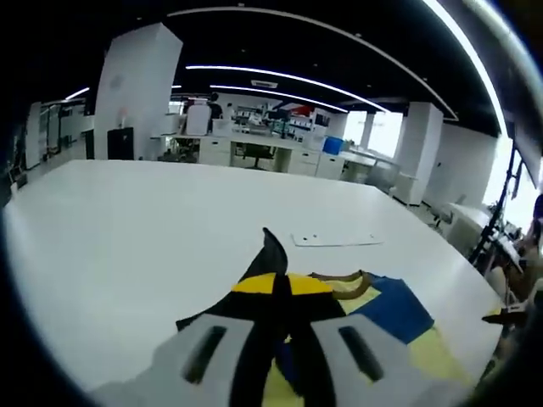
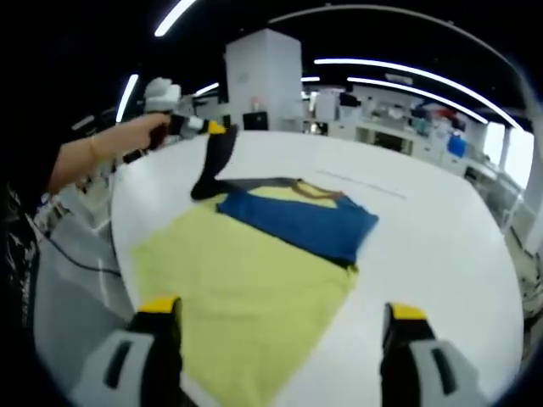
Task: Fold the garment on the visible template until the final outline fits inside the template.
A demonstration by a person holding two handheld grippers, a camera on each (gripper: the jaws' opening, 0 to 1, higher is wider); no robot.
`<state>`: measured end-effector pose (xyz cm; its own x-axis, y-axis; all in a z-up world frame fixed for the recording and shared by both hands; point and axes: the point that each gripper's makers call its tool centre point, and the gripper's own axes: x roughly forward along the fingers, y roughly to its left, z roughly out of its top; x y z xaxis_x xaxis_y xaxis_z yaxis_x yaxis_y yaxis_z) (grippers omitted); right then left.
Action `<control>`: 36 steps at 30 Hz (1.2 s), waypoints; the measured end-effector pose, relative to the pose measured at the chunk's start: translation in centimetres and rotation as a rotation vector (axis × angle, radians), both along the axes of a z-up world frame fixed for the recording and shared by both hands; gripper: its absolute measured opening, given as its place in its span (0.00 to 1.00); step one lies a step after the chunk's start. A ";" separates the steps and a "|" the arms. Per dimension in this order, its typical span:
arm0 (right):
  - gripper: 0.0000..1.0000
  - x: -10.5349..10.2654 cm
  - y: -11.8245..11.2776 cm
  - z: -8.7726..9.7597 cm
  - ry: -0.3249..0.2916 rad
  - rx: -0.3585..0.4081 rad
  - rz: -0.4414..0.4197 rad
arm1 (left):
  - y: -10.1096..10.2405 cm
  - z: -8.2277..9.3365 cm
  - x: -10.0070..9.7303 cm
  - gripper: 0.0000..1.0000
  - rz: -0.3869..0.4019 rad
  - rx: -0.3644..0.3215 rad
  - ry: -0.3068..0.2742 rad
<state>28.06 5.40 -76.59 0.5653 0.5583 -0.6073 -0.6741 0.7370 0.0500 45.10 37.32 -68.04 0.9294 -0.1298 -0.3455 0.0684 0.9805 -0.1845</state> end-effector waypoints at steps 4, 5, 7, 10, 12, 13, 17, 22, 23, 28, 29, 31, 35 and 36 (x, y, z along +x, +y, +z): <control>0.99 -0.1 -0.2 -0.3 0.003 0.000 -0.001 | -2.2 0.5 0.7 0.00 -0.033 -0.020 -0.011; 0.99 -0.1 -0.2 -0.3 0.004 -0.001 -0.001 | -2.6 0.6 0.8 0.00 -0.042 -0.021 -0.013; 0.99 -0.2 -0.2 -0.4 0.006 -0.001 -0.001 | -3.1 0.6 1.0 0.00 -0.055 -0.027 -0.015; 0.99 -0.1 -0.4 -0.7 0.012 -0.002 -0.003 | -5.1 0.6 1.4 0.00 -0.081 -0.039 -0.014; 0.99 -0.2 -0.4 -0.7 0.015 -0.004 -0.004 | -6.2 0.4 1.5 0.00 -0.098 -0.042 -0.012; 0.99 -0.2 -0.4 -0.7 0.016 -0.004 -0.004 | -6.7 0.3 1.5 0.00 -0.107 -0.045 -0.012; 0.99 -0.3 -0.5 -0.8 0.019 0.000 -0.007 | -9.1 0.2 1.6 0.00 -0.156 -0.052 -0.023; 0.99 -0.3 -0.4 -1.0 0.030 0.004 -0.011 | -11.8 -0.4 1.6 0.00 -0.211 -0.074 -0.025; 0.99 -0.3 -0.5 -1.1 0.031 0.006 -0.011 | -12.6 -0.5 1.6 0.00 -0.227 -0.076 -0.026; 0.99 -0.4 -0.8 -1.5 0.044 0.006 -0.023 | -15.1 -1.3 1.7 0.00 -0.291 -0.083 -0.028; 0.99 -0.4 -0.8 -1.5 0.046 0.003 -0.026 | -15.8 -1.3 1.6 0.00 -0.304 -0.086 -0.028; 0.99 -0.4 -0.8 -1.5 0.051 0.000 -0.028 | -16.6 -1.6 1.6 0.00 -0.324 -0.091 -0.028; 0.95 -0.5 -1.1 -1.9 0.064 -0.010 -0.031 | -17.7 -2.3 1.5 0.00 -0.353 -0.096 -0.018; 0.96 -0.5 -1.3 -2.2 0.063 -0.009 -0.035 | -18.1 -2.5 1.4 0.00 -0.363 -0.099 -0.013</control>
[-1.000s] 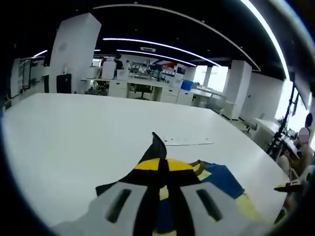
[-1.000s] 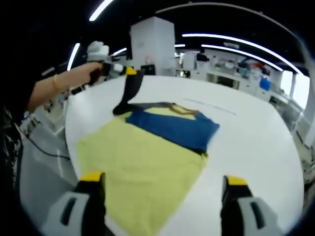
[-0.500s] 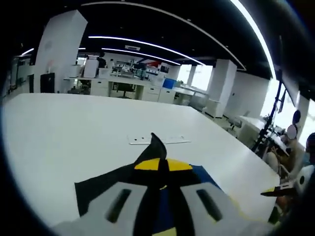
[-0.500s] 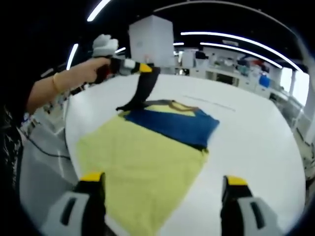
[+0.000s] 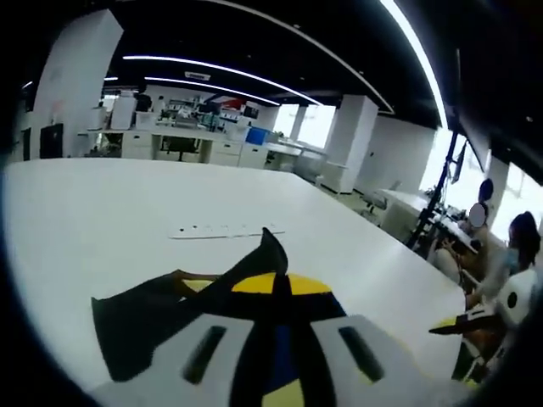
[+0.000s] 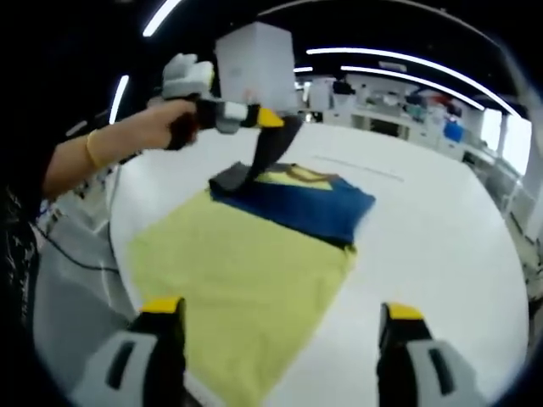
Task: Fold the garment on the visible template until the final outline fits inside the template.
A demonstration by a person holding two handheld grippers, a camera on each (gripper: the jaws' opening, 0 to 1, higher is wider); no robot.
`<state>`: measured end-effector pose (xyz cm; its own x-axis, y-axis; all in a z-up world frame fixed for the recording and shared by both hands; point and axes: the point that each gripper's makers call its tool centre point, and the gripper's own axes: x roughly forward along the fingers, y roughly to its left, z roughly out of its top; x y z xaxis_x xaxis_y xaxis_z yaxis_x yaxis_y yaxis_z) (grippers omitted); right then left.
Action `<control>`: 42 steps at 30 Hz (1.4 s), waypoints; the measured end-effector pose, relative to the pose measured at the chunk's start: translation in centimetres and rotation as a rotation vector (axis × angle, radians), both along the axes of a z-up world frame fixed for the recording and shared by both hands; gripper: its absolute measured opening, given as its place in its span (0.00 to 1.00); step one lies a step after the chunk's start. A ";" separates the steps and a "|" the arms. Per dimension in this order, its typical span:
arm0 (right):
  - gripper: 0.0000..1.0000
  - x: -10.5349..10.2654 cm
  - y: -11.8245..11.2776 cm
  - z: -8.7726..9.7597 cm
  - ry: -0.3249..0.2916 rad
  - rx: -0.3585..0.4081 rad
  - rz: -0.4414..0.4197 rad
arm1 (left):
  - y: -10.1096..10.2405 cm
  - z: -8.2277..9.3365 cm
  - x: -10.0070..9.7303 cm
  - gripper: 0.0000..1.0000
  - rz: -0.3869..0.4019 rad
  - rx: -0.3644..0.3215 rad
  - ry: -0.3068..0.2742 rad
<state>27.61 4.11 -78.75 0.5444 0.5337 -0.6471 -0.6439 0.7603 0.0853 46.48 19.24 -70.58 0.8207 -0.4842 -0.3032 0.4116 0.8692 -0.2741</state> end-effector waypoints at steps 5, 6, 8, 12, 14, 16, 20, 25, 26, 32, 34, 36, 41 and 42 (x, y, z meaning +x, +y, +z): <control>0.96 0.0 0.2 0.0 0.000 0.009 -0.004 | -1.7 -0.9 -0.6 0.00 -0.057 0.000 0.004; 0.97 0.0 0.1 -0.1 0.000 0.011 -0.006 | -2.0 -1.1 -0.7 0.00 -0.065 -0.001 0.007; 0.97 -0.1 0.3 0.1 -0.003 0.018 -0.004 | -2.7 -1.5 -0.9 0.00 -0.082 -0.007 0.013; 0.98 -0.1 0.4 0.2 -0.007 0.026 0.000 | -3.8 -2.3 -1.2 0.00 -0.113 -0.014 0.026; 0.98 -0.2 0.2 0.1 -0.006 0.022 0.003 | -4.4 -2.7 -1.5 0.00 -0.132 -0.013 0.035; 0.98 -0.2 -0.1 -0.2 -0.006 0.021 0.001 | -5.2 -3.0 -2.0 0.00 -0.153 -0.013 0.038; 0.98 -0.2 0.0 0.0 0.001 0.025 -0.003 | -6.7 -4.0 -2.7 0.00 -0.204 -0.008 0.056; 0.98 -0.1 -0.4 -0.3 0.000 0.022 -0.007 | -7.8 -5.7 -3.6 0.00 -0.239 0.019 0.085; 0.98 0.0 -0.4 -0.1 0.000 0.023 -0.009 | -8.1 -6.1 -3.8 0.00 -0.247 0.026 0.092; 0.98 0.0 -0.6 -0.1 0.001 0.022 -0.016 | -9.4 -8.1 -4.8 0.00 -0.288 0.055 0.125; 0.98 0.0 -1.0 -0.4 0.001 0.023 -0.021 | -9.6 -8.7 -5.1 0.00 -0.292 0.061 0.136; 0.98 0.0 -0.9 -0.3 0.002 0.024 -0.023 | -9.8 -9.2 -5.3 0.01 -0.299 0.068 0.142; 0.98 -0.1 -0.9 -0.3 0.004 0.024 -0.019 | -10.3 -10.1 -5.9 0.01 -0.319 0.089 0.155; 0.98 -0.1 -0.9 -0.4 0.005 0.024 -0.019 | -10.3 -10.3 -5.9 0.01 -0.319 0.085 0.155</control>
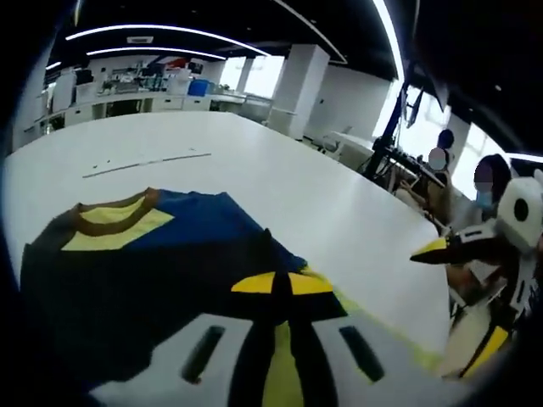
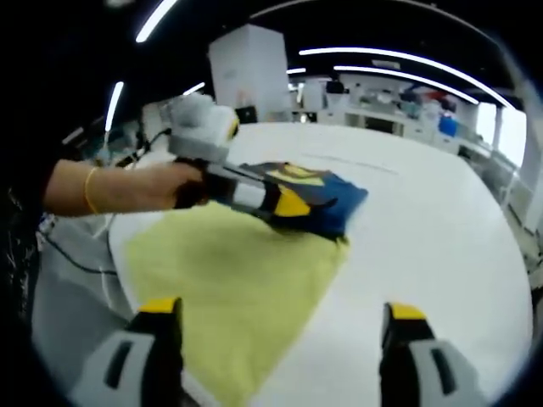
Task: Fold the garment on the visible template until the final outline fits inside the template.
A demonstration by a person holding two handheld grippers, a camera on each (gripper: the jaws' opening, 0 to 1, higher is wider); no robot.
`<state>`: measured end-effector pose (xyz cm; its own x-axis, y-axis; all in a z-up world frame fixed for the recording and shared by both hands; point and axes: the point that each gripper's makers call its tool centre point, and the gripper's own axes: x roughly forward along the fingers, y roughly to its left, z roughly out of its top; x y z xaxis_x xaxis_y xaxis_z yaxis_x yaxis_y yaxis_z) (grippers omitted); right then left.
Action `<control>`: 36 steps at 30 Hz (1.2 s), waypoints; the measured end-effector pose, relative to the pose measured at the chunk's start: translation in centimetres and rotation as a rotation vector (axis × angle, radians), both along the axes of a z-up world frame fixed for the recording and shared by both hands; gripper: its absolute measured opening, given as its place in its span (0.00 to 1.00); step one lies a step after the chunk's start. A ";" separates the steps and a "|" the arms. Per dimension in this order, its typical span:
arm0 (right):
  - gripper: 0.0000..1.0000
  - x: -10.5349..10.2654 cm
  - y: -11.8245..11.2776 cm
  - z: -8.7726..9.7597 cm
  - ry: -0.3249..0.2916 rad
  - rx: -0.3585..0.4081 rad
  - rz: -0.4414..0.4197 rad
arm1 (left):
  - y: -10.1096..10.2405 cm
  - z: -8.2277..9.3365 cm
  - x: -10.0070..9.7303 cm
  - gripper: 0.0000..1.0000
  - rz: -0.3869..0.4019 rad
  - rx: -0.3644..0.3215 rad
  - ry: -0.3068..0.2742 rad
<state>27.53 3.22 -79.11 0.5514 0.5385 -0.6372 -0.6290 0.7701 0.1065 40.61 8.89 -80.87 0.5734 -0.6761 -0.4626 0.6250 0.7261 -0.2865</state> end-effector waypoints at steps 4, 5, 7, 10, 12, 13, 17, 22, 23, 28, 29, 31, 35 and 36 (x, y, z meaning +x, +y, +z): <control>0.98 0.0 0.0 0.1 -0.003 -0.001 0.001 | -0.6 0.2 -0.4 0.02 -0.015 -0.029 0.002; 0.98 0.0 -0.1 0.1 -0.004 0.000 -0.001 | -0.7 0.3 -0.6 0.04 -0.023 -0.025 -0.008; 0.98 0.0 -0.2 -0.1 -0.006 0.001 -0.005 | -0.5 0.4 -0.8 0.10 -0.031 -0.010 -0.029; 0.99 0.2 -0.1 0.1 -0.007 0.001 -0.003 | 0.1 0.8 -0.3 0.23 -0.022 -0.018 -0.052; 0.99 0.3 0.1 0.3 -0.009 0.004 -0.001 | 0.7 0.9 -0.4 0.37 -0.025 0.005 -0.074; 0.99 0.4 0.1 0.2 -0.011 0.007 -0.001 | 0.9 1.0 -0.5 0.43 -0.032 0.026 -0.102; 0.99 0.5 0.6 0.4 -0.012 0.009 0.009 | 2.3 1.4 -0.7 0.69 -0.020 0.058 -0.147; 0.99 0.8 0.9 0.5 -0.019 0.012 0.023 | 5.5 1.8 -0.2 0.91 0.031 0.094 -0.202; 0.99 0.8 1.0 0.5 -0.020 0.013 0.023 | 6.0 1.9 -0.1 0.94 0.040 0.095 -0.204; 0.99 1.0 1.5 0.7 -0.022 0.018 0.033 | 8.4 2.4 -0.1 0.99 0.064 0.103 -0.221; 0.99 1.0 1.5 0.7 -0.022 0.018 0.034 | 9.1 2.5 -0.2 0.99 0.068 0.111 -0.224; 0.99 1.1 1.7 0.8 -0.024 0.018 0.037 | 10.3 2.6 -0.5 0.99 0.077 0.122 -0.230; 0.99 1.2 1.9 0.7 -0.024 0.018 0.038 | 12.7 2.3 -1.1 0.96 0.104 0.154 -0.235; 0.99 1.2 1.9 0.7 -0.024 0.019 0.039 | 13.4 2.3 -1.3 0.95 0.112 0.164 -0.237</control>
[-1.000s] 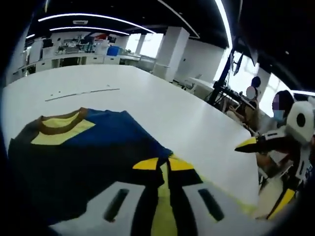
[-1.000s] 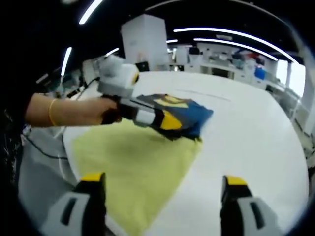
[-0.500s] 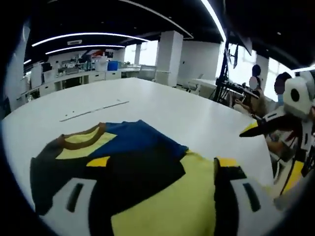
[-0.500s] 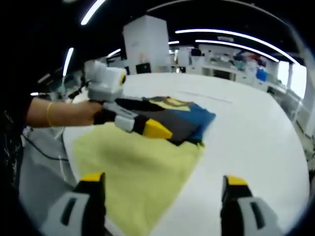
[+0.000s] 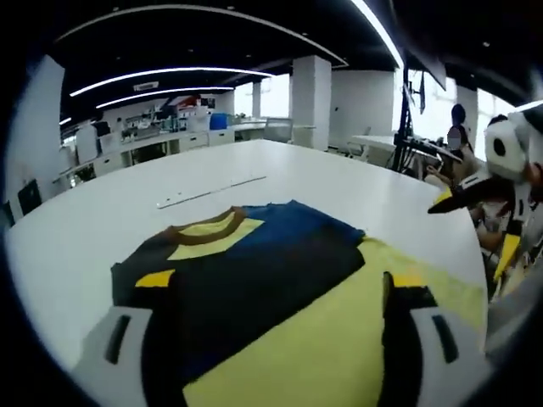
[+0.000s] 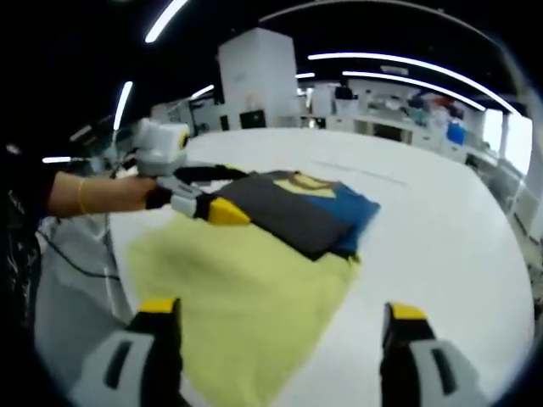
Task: Fold the garment on the visible template until the final outline fits inside the template.
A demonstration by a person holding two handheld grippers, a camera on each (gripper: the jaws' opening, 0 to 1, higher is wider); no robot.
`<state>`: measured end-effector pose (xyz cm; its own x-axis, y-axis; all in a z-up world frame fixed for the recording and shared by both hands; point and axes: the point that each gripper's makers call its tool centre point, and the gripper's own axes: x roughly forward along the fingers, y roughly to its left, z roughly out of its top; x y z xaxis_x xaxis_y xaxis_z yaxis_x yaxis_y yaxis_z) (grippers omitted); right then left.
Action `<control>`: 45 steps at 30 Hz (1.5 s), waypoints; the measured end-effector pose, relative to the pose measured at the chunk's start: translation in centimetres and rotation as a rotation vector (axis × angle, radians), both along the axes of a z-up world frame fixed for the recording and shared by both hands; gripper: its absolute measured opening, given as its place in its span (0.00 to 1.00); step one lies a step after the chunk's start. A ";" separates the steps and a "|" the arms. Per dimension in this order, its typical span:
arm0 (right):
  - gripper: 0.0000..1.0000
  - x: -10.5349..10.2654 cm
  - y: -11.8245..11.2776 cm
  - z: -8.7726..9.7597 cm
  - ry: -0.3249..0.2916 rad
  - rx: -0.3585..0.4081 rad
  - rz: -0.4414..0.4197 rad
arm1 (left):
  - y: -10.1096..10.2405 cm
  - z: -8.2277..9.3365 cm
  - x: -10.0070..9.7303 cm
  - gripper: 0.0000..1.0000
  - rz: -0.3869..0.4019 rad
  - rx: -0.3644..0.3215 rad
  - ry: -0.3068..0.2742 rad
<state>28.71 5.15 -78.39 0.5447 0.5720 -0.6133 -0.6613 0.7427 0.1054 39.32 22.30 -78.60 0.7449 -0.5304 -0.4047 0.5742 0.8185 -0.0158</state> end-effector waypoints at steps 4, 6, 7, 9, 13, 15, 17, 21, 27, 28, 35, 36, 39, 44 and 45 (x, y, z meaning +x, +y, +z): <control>0.99 -0.1 0.3 0.1 -0.001 -0.002 0.007 | 2.2 -0.2 -0.7 0.90 0.024 0.028 0.002; 0.99 -0.2 0.5 0.2 -0.001 0.000 0.011 | 3.6 -0.4 -0.8 0.88 0.042 0.048 0.004; 0.99 -0.2 0.5 0.2 -0.001 0.000 0.012 | 4.2 -0.5 -1.0 0.88 0.047 0.054 0.003; 0.99 -0.2 0.5 0.1 0.000 -0.003 0.016 | 5.6 -0.8 -1.1 0.86 0.066 0.062 0.007; 0.99 -0.1 0.5 -0.1 0.003 -0.006 0.019 | 7.4 -0.8 -1.4 0.79 0.088 0.081 0.011; 0.99 -0.2 0.6 0.0 0.004 -0.005 0.018 | 8.5 -1.0 -1.4 0.71 0.099 0.090 0.013; 0.99 -0.1 0.6 -0.1 0.003 -0.005 0.017 | 9.5 -1.2 -1.5 0.61 0.108 0.108 0.007; 0.99 -0.1 0.6 -0.3 0.009 -0.005 0.020 | 11.8 -2.1 -1.1 0.53 0.148 0.139 0.007; 0.98 -0.3 0.7 -0.5 0.018 -0.011 0.020 | 13.6 -2.3 -1.0 0.35 0.176 0.159 0.006; 0.98 -0.3 0.7 -0.5 0.019 -0.012 0.018 | 13.8 -2.4 -1.0 0.29 0.173 0.161 0.008; 0.98 0.0 0.5 -0.6 0.023 -0.019 0.008 | 15.5 -3.4 -1.0 0.17 0.169 0.206 0.021; 0.98 -0.1 0.6 -0.6 0.023 -0.020 0.007 | 15.9 -3.7 -0.9 0.15 0.171 0.221 0.028; 0.97 0.1 0.6 -0.8 0.027 -0.016 0.006 | 16.1 -3.9 -0.7 0.14 0.173 0.235 0.028; 0.97 -0.1 0.6 -1.2 0.036 -0.026 0.007 | 16.3 -4.6 0.0 0.08 0.146 0.301 0.026; 0.97 -0.1 0.7 -1.2 0.037 -0.027 0.007 | 16.4 -4.8 0.1 0.07 0.138 0.318 0.023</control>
